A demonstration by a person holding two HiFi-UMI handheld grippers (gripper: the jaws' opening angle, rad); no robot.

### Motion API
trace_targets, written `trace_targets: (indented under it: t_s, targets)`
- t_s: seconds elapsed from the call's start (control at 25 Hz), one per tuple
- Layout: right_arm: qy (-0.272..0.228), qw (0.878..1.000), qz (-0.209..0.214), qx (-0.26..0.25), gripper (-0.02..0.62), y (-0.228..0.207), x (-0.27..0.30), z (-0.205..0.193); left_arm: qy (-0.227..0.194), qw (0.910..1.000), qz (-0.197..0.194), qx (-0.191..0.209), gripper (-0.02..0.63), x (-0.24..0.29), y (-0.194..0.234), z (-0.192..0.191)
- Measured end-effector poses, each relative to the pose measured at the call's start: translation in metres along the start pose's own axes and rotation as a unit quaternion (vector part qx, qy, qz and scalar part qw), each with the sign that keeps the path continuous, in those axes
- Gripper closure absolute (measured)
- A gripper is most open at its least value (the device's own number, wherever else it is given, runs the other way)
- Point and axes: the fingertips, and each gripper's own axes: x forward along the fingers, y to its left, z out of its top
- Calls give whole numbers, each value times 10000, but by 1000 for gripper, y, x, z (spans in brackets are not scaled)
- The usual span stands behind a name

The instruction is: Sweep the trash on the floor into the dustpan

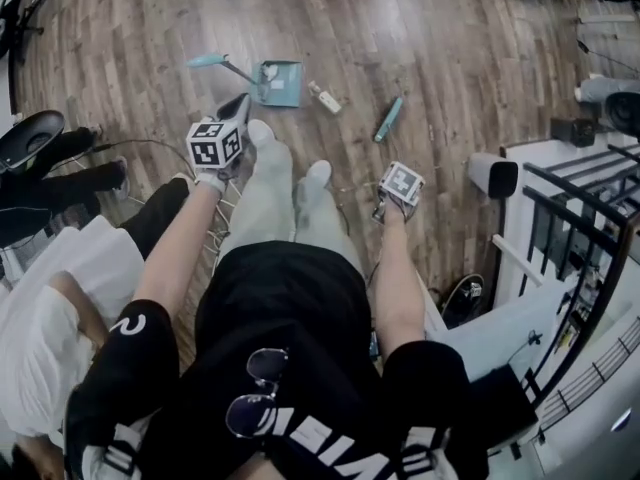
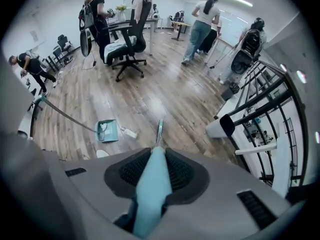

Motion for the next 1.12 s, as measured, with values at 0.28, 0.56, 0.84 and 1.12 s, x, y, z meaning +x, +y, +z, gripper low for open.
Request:
trace_targets:
  t_s: [0.28, 0.56, 0.84, 1.12]
  targets:
    - [-197, 9736, 2216, 504, 512, 187, -11, -4, 195, 9997, -77, -98, 607, 15, 55, 7]
    - [394, 9898, 1340, -288, 512, 231, -26, -7, 286, 9994, -157, -140, 607, 33, 106, 23]
    - [75, 9679, 1831, -1719, 512, 320, -36, 26, 396, 9989, -135, -186, 607, 47, 151, 34]
    - [-36, 9553, 2014, -2163, 512, 357, -53, 30, 428, 9986, -127, -274, 607, 48, 175, 34]
